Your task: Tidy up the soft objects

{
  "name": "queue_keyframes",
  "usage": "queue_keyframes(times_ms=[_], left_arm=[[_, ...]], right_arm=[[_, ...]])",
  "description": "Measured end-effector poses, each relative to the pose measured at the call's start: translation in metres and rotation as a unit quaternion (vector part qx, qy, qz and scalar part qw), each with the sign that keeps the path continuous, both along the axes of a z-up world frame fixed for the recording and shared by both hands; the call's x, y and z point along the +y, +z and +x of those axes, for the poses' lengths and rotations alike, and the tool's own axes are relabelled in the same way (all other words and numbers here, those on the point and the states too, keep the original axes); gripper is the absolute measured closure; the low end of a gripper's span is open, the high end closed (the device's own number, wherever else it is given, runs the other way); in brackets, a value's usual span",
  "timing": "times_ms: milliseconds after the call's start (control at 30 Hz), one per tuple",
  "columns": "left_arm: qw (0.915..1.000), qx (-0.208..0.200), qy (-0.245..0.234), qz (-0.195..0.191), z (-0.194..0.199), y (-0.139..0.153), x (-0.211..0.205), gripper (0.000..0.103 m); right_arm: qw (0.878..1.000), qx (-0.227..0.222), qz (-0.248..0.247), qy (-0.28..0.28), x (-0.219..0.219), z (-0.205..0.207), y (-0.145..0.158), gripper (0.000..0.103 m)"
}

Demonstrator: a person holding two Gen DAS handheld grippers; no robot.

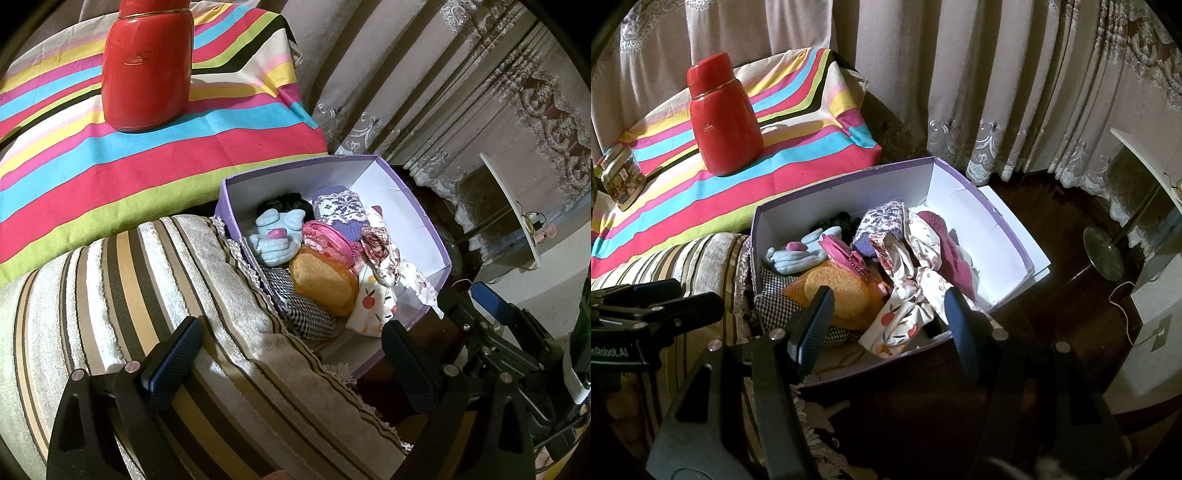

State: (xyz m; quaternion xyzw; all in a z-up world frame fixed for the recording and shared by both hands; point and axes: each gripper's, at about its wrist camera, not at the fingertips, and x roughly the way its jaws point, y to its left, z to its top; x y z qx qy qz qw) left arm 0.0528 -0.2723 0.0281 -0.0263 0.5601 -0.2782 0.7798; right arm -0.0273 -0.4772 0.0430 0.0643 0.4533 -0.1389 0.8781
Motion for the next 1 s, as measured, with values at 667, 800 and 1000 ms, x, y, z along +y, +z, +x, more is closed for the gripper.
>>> queue_keyframes(times_ms=[667,800,1000], left_arm=[[1.0,0.0,-0.001,0.0,0.0006,-0.0007,0.0002,0.004],[1.0,0.0,-0.001,0.0,0.0007,-0.0009,0.0,0.004],[1.0,0.0,-0.003,-0.001,0.0009,-0.0017,0.0001,0.002]], right_arm=[[1.0,0.0,0.0,0.001,-0.0001,0.0001,0.0002,0.037],[1.0,0.0,0.0,0.001,-0.0002,0.0002,0.0002,0.037],[1.0,0.001,0.002,0.001,-0.0004,-0.0002,-0.0016,0.037]])
